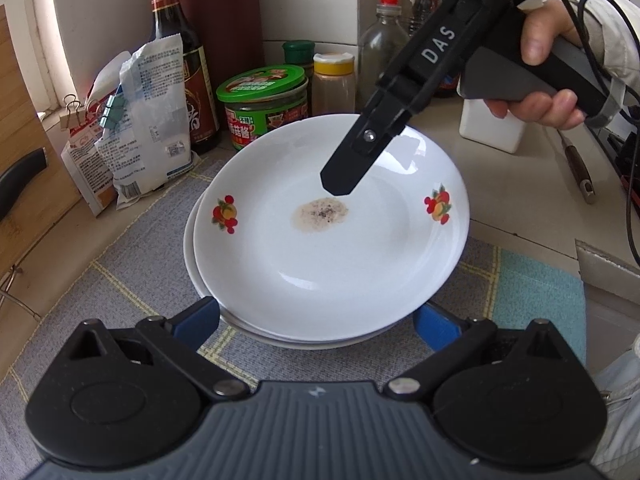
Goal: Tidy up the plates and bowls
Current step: 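Lower the stained plate onto the plate stack with both tools, then open both tools and move them away from the stack toward the bowls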
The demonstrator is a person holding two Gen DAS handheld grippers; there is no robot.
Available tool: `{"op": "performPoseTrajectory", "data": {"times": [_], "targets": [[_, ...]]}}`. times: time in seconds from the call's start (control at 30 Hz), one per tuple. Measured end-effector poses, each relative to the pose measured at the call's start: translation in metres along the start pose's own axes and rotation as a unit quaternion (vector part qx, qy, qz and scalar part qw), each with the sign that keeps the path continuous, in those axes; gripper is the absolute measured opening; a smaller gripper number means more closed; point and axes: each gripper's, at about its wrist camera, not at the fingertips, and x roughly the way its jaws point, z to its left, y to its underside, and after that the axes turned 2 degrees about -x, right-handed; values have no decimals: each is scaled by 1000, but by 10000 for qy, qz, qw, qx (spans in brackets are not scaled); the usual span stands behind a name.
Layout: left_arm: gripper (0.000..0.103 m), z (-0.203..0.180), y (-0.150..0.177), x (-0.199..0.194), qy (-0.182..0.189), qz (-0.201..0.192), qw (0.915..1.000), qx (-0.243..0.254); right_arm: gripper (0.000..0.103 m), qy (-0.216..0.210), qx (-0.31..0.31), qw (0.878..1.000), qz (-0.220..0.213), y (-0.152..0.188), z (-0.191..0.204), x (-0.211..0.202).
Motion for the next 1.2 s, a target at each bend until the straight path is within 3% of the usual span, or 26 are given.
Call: {"op": "performPoseTrajectory", "data": {"times": [0.43, 0.6, 0.83, 1.2], "targets": [[102, -5, 3, -8, -138, -127, 9998, 0, 103, 501, -306, 9982, 94, 10, 11, 0], [102, -6, 5, -21, -311, -370, 9987, -175, 103, 632, -556, 9965, -19, 19, 19, -6], [102, -4, 11, -44, -792, -939, 9904, -634, 103, 689, -871, 9929, -420, 28, 41, -18], [102, -13, 24, -86, -1446, -1306, 9742, -1136, 103, 532, -1334, 9856, -890, 43, 76, -29]]}}
